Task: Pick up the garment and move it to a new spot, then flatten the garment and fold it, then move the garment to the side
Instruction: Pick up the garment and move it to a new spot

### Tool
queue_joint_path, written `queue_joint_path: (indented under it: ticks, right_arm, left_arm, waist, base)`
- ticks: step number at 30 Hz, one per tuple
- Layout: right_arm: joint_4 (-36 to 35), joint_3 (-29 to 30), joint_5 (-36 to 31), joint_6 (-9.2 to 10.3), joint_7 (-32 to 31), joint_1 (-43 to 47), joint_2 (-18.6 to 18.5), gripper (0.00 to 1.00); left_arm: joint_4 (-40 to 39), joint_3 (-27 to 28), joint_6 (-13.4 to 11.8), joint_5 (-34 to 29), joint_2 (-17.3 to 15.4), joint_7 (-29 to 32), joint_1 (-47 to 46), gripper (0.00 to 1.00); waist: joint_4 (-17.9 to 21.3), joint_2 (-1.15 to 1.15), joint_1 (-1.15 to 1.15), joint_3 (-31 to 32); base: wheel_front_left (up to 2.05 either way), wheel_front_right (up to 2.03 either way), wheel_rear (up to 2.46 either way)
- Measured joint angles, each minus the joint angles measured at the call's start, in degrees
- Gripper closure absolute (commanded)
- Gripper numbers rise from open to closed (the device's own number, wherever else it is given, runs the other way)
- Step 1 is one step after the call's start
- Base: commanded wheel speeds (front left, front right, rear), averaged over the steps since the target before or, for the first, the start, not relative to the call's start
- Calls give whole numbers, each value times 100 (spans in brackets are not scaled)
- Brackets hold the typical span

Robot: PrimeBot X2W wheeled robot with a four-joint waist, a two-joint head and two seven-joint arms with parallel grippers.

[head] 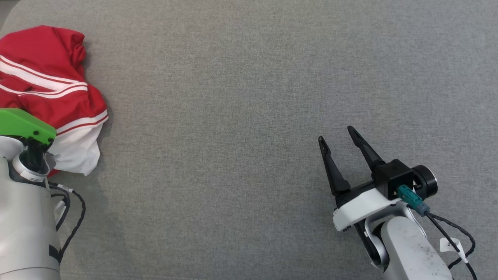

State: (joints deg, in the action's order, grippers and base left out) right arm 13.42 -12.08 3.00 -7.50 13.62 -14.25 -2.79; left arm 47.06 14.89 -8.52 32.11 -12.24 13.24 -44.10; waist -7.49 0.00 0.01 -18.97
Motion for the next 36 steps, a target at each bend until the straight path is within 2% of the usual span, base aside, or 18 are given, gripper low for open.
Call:
queue_joint_path:
  ticks: [7, 12, 20, 28, 29, 36]
  right_arm:
    - [122, -54, 176, 0, 35, 1, 2, 0]
    - [265, -111, 404, 0, 87, 21, 1, 0]
    - [439, -158, 670, 0, 136, 146, 0, 0]
    - [435, -98, 728, 0, 143, 296, 0, 0]
    - [419, -102, 735, 0, 143, 339, -1, 0]
    - [303, -83, 742, 0, 143, 335, -2, 0]
  left_arm:
    - [-376, -267, 151, -343, -197, -514, -108, 100]
    - [-780, -613, 358, -528, -270, -606, -414, 100]
    - [-1527, -1245, 673, -765, -62, -469, -872, 100]
    - [-2267, -1779, 967, -727, 480, -288, -1088, 100]
    - [-2463, -1929, 1010, -712, 581, -237, -1084, 100]
    - [-2933, -2491, 1062, -658, 838, -178, -811, 100]
  waist:
    - [-37, 0, 0, 266]
    - [-65, 0, 0, 593]
    - [90, 0, 0, 1177]
    - [674, 0, 0, 1514]
    - [873, 0, 0, 1574]
    - [1558, 0, 0, 1633]
  base:
    - [0, 0, 0]
    - [0, 0, 0]
    - [0, 0, 0]
    - [0, 0, 0]
    - [0, 0, 0]
    - [0, 0, 0]
